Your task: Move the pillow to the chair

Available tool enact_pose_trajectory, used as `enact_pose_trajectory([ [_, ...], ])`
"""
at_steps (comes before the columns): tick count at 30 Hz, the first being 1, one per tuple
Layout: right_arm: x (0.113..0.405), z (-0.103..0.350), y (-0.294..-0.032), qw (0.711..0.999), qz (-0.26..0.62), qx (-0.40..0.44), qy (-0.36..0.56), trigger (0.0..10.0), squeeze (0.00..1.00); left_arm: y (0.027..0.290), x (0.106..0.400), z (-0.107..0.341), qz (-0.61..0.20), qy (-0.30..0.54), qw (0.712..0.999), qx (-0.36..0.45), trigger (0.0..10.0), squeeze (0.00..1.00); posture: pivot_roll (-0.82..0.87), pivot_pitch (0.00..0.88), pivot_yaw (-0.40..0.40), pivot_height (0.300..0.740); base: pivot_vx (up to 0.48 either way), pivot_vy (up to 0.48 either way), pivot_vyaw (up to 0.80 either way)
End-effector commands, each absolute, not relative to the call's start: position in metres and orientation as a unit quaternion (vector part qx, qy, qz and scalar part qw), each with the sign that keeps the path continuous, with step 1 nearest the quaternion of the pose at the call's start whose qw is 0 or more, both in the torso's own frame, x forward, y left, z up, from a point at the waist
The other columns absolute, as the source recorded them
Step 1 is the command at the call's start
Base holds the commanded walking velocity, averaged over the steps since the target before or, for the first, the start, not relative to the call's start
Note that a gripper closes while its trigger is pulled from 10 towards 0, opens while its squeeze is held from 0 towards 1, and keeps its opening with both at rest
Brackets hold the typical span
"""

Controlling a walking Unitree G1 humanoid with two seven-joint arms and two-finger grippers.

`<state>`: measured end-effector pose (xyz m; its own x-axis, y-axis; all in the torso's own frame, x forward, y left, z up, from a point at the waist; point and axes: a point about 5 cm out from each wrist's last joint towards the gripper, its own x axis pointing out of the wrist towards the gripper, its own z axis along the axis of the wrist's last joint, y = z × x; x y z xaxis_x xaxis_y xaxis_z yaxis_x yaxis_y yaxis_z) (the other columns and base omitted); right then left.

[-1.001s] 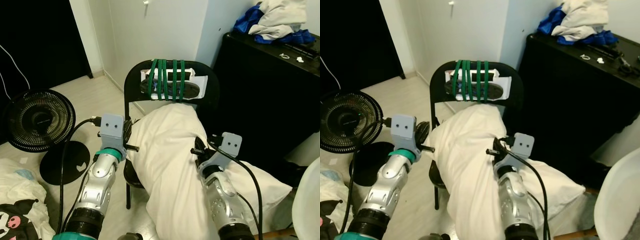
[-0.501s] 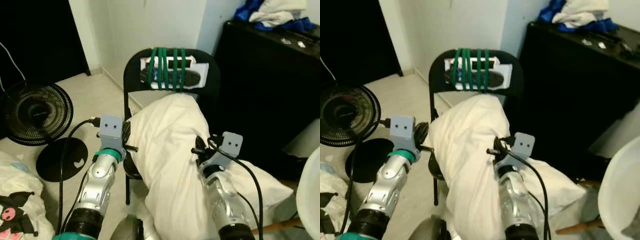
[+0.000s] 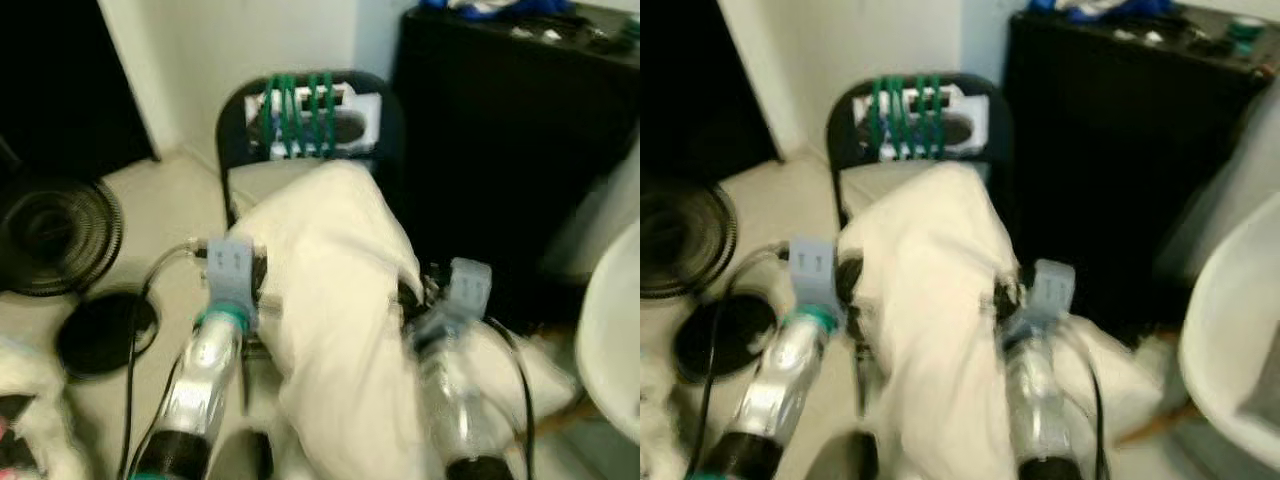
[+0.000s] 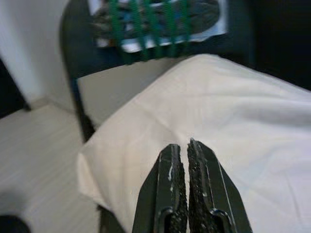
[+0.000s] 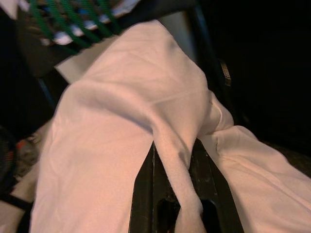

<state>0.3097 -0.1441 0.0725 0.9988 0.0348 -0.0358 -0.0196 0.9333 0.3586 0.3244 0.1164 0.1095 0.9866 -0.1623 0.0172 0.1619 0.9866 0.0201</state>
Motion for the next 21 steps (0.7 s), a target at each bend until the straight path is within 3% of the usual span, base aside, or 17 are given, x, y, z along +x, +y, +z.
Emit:
enact_pose_trajectory([
  [1,0.312,0.074,-0.143,0.983,0.012,0.182,0.016,10.0,0.0,0.121,0.323,0.105,-0.075,0.0,0.997,0.013,10.0,0.0,0.08,0.033,0.086,0.622,0.0,0.0,0.0],
  [13,0.315,0.07,-0.146,0.984,0.004,0.177,0.026,10.0,0.0,0.122,0.323,0.106,-0.076,0.0,0.997,0.015,10.0,0.0,0.09,0.05,0.095,0.622,0.0,0.0,0.0],
  [21,0.343,0.064,-0.155,0.969,-0.04,0.225,0.095,10.0,0.0,0.14,0.337,0.12,-0.077,-0.01,0.996,0.052,10.0,0.0,0.14,0.167,0.122,0.622,0.0,0.0,0.0],
])
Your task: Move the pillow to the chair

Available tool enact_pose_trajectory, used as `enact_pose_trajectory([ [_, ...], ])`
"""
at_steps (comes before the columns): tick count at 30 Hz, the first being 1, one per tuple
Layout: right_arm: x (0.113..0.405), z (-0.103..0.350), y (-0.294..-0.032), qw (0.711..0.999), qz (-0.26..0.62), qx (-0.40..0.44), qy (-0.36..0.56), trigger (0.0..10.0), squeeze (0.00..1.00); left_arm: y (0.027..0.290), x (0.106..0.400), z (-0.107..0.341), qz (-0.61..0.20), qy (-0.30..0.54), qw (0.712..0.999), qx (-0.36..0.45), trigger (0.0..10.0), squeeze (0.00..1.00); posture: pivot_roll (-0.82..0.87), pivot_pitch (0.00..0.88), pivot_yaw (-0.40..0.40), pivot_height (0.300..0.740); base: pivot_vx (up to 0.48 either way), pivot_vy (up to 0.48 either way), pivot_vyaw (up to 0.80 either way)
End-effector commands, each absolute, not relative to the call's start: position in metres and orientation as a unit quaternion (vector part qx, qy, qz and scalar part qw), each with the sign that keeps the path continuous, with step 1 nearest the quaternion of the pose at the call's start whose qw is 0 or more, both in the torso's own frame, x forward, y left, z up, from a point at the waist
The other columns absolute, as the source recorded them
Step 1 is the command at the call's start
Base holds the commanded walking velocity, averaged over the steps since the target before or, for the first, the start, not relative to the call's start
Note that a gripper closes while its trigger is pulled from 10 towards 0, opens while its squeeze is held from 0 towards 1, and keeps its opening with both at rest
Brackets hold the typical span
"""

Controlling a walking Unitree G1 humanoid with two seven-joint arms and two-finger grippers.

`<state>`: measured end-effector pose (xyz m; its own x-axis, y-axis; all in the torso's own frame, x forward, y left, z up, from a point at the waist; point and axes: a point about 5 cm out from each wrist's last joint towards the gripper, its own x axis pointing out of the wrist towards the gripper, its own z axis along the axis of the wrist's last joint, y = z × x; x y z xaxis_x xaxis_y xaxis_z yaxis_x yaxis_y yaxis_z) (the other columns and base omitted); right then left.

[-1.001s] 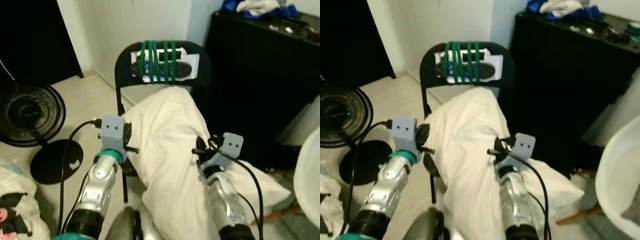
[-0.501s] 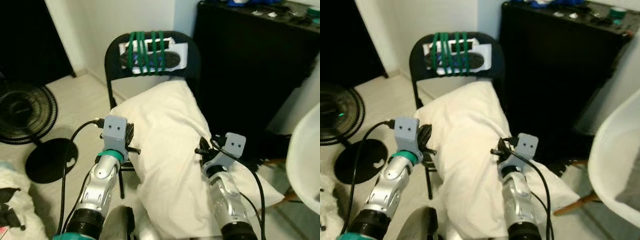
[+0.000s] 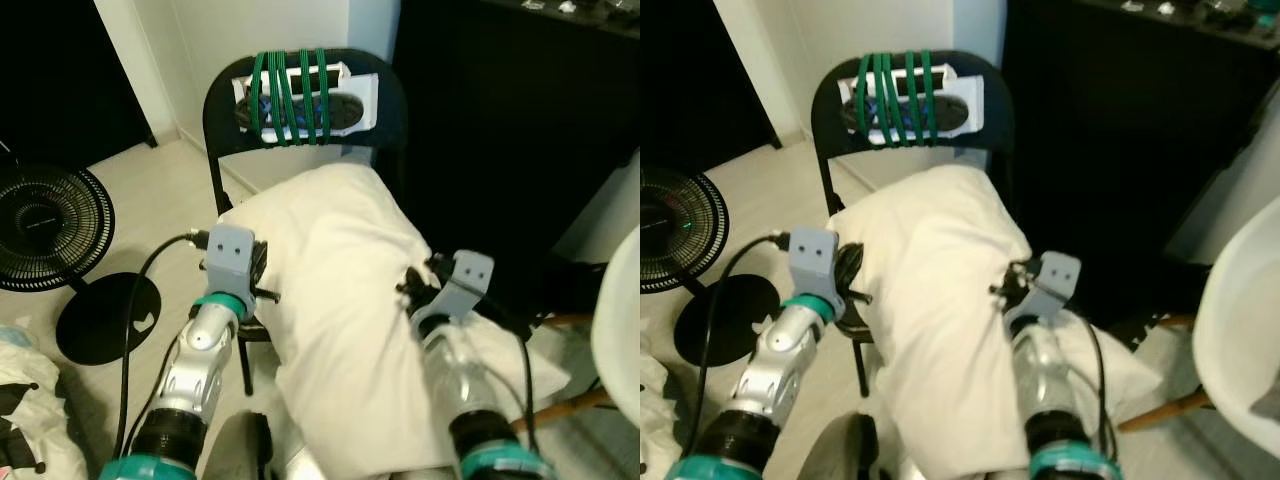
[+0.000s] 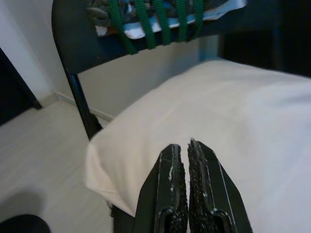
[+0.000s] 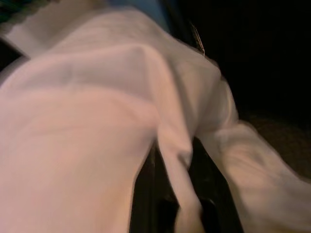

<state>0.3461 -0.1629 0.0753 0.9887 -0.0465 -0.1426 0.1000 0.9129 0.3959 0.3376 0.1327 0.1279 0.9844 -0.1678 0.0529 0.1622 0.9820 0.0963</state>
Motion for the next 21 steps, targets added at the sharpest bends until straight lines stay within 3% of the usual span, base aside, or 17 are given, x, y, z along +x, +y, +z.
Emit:
enact_pose_trajectory([
  [1,0.345,0.064,-0.155,0.965,-0.049,0.235,0.103,10.0,0.0,0.143,0.337,0.122,-0.075,-0.011,0.996,0.056,10.0,0.0,0.14,0.167,0.122,0.622,0.0,0.0,0.0],
  [5,0.358,0.073,-0.138,0.961,-0.049,0.241,0.128,10.0,0.0,0.159,0.334,0.129,-0.063,-0.022,0.996,0.062,10.0,0.0,0.19,0.252,0.125,0.622,0.0,0.0,0.0],
  [13,0.378,0.105,-0.116,0.964,-0.029,0.238,0.115,10.0,0.0,0.172,0.321,0.126,-0.055,-0.028,0.996,0.06,10.0,0.0,0.21,0.279,0.118,0.622,0.0,0.0,0.0],
  [17,0.394,0.14,-0.095,0.962,-0.012,0.262,0.08,10.0,0.0,0.172,0.298,0.13,-0.143,-0.046,0.988,-0.02,10.0,0.0,0.21,0.261,0.099,0.622,0.0,0.0,0.0],
  [18,0.396,0.147,-0.092,0.959,-0.013,0.275,0.072,10.0,0.0,0.17,0.288,0.126,-0.201,-0.032,0.978,-0.043,10.0,0.34,0.21,0.261,0.099,0.622,0.0,0.0,0.0],
  [19,0.398,0.151,-0.091,0.956,-0.015,0.284,0.067,10.0,0.0,0.169,0.277,0.114,-0.252,0.015,0.966,-0.059,10.0,1.0,0.21,0.254,0.092,0.622,0.0,0.0,0.0],
  [21,0.399,0.153,-0.091,0.956,-0.015,0.286,0.064,10.0,0.0,0.17,0.267,0.102,-0.293,0.058,0.953,-0.057,10.0,1.0,0.21,0.25,0.088,0.622,0.0,0.0,0.0],
])
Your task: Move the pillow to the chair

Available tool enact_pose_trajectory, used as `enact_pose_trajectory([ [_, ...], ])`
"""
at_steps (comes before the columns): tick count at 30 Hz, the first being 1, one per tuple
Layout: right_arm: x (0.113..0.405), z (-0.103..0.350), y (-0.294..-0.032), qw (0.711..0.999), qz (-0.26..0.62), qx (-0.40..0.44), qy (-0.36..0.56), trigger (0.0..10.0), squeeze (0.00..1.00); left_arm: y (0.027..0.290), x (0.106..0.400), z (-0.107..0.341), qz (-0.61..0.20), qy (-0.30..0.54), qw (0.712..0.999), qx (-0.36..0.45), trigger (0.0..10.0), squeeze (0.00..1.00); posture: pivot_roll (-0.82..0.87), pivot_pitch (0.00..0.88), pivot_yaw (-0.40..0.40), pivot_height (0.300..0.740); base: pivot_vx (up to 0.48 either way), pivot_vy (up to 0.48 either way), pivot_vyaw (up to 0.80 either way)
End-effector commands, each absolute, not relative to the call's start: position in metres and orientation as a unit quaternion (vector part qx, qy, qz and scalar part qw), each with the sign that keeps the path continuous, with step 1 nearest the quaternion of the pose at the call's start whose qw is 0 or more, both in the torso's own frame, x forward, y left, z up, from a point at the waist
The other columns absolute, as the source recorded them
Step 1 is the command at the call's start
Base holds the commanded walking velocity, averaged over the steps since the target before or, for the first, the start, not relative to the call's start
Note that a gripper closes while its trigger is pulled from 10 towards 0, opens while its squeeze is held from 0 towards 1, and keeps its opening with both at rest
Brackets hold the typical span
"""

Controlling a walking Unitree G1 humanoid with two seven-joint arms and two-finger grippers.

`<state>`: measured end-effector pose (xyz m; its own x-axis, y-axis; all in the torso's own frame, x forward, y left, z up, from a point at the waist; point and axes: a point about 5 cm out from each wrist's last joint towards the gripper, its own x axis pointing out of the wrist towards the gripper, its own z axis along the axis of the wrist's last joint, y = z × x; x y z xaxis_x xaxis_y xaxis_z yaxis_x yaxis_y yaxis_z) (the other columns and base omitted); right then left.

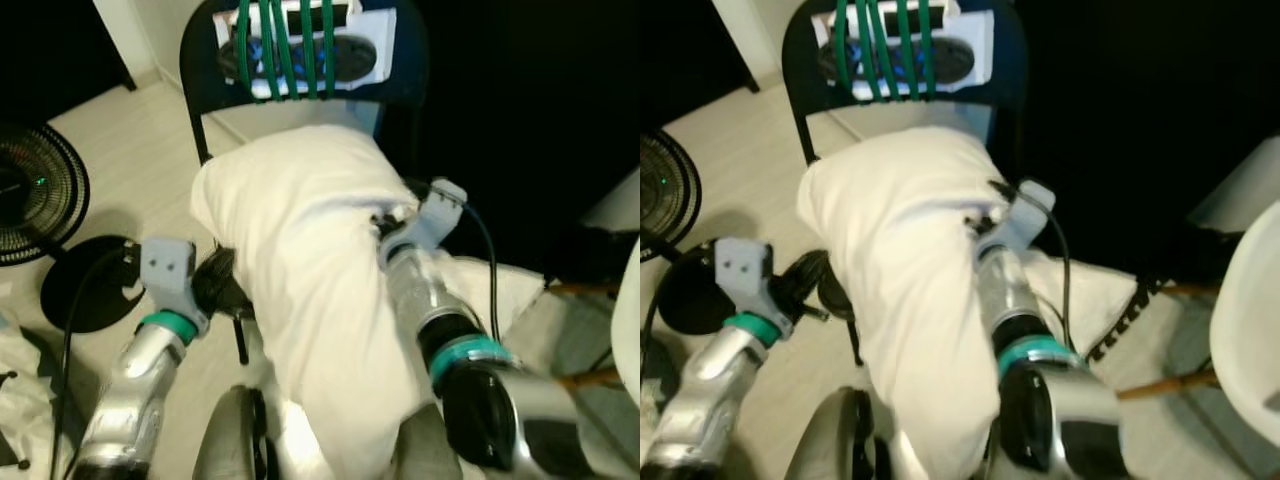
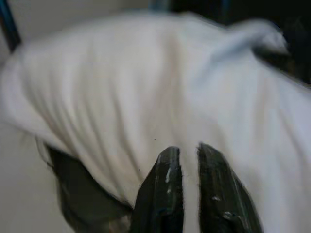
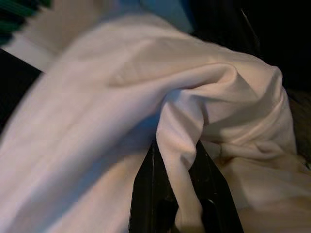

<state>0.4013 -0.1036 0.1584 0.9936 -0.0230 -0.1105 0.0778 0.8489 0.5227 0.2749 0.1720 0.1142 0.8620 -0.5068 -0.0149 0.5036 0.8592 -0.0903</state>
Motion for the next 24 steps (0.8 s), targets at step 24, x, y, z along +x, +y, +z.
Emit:
enact_pose_trajectory([
  [24,0.389,0.125,-0.104,0.955,-0.008,0.283,0.09,10.0,0.0,0.157,0.229,-0.016,-0.097,0.186,0.846,-0.49,10.0,1.0,0.1,0.236,0.049,0.622,0.0,0.0,0.0],
])
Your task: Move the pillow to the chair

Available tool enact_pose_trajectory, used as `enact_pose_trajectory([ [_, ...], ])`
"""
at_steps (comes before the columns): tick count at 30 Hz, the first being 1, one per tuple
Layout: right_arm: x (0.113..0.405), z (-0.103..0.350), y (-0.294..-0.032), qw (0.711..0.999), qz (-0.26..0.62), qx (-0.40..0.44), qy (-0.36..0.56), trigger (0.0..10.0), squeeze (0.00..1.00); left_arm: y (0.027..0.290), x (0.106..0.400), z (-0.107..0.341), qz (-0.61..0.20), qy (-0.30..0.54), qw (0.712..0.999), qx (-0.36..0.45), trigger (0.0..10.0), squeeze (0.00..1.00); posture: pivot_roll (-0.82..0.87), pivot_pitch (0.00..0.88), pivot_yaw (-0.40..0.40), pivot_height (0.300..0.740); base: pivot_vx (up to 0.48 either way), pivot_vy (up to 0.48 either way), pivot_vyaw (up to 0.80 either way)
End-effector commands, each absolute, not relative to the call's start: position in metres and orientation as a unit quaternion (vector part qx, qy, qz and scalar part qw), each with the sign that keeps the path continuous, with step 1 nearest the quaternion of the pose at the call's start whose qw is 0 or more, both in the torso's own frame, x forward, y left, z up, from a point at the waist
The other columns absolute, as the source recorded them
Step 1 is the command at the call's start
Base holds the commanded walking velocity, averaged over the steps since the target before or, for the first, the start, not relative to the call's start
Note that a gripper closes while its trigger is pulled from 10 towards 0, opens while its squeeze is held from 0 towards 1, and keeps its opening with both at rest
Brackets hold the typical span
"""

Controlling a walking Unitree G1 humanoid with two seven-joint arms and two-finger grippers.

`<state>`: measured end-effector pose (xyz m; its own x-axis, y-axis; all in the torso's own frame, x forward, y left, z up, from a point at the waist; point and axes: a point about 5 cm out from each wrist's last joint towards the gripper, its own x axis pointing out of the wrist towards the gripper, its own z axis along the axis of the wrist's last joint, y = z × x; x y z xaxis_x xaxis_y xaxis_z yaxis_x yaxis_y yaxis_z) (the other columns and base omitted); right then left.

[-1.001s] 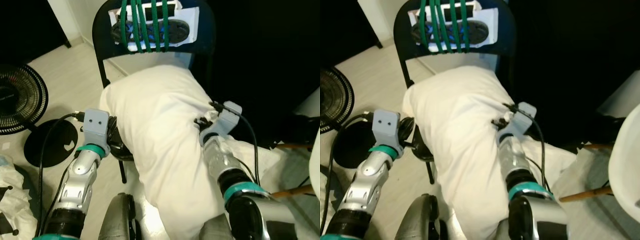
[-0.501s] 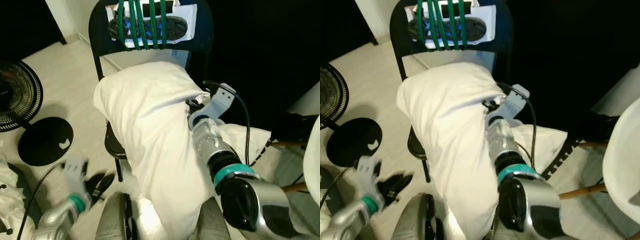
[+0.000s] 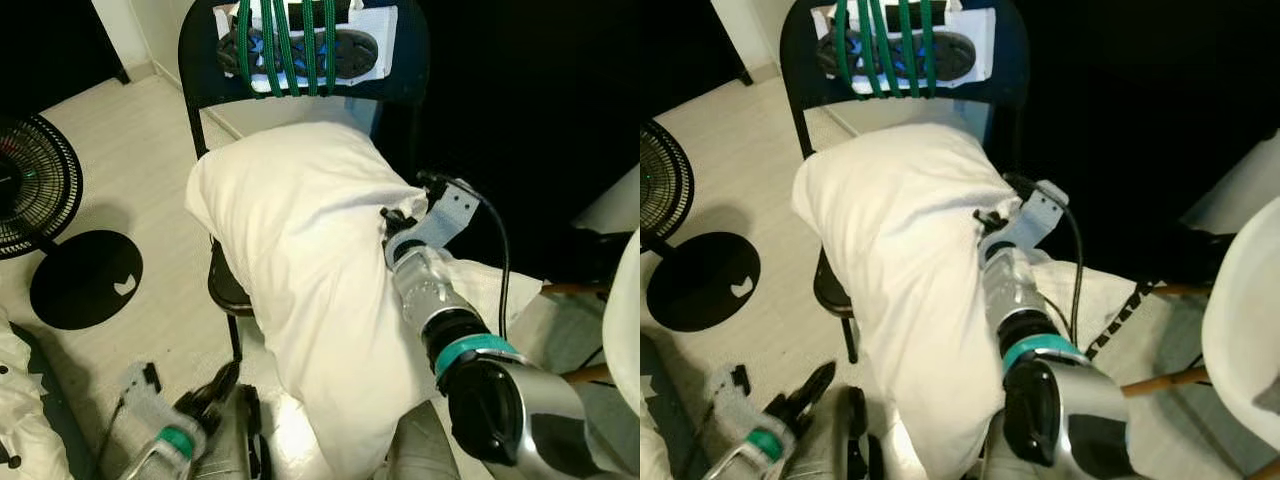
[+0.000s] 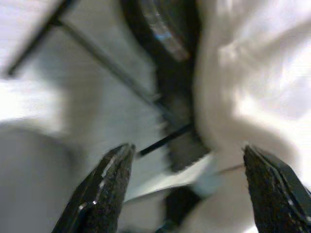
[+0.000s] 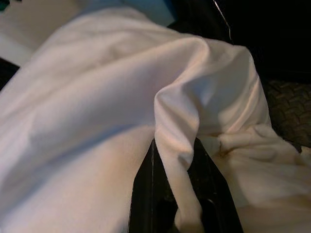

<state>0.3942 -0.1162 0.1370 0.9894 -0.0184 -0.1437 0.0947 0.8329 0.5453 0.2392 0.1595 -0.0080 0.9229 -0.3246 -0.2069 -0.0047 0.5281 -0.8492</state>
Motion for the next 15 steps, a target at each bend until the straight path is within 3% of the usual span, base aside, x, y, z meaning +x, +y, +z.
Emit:
enact_pose_trajectory([
  [1,0.388,0.123,-0.104,0.955,-0.005,0.283,0.092,10.0,0.0,0.148,0.232,-0.013,-0.124,0.187,0.84,-0.493,10.0,1.0,0.1,0.236,0.045,0.622,0.0,0.0,0.0],
  [3,0.385,0.117,-0.105,0.954,-0.004,0.283,0.098,10.0,0.0,0.127,0.236,-0.007,-0.174,0.195,0.826,-0.499,10.0,1.0,0.09,0.237,0.042,0.622,0.0,0.0,0.0],
  [6,0.383,0.113,-0.107,0.954,-0.006,0.283,0.102,10.0,0.0,0.115,0.238,-0.002,-0.198,0.192,0.815,-0.509,10.0,1.0,0.09,0.237,0.041,0.622,0.0,0.0,0.0],
  [9,0.38,0.107,-0.111,0.954,-0.01,0.279,0.107,10.0,0.0,0.102,0.241,0.008,-0.238,0.186,0.786,-0.539,10.0,1.0,0.08,0.238,0.043,0.622,0.0,0.0,0.0],
  [15,0.378,0.102,-0.116,0.954,-0.017,0.278,0.11,10.0,0.0,0.088,0.235,0.009,-0.298,0.212,0.772,-0.52,10.0,1.0,0.07,0.241,0.046,0.622,0.0,0.0,0.0],
])
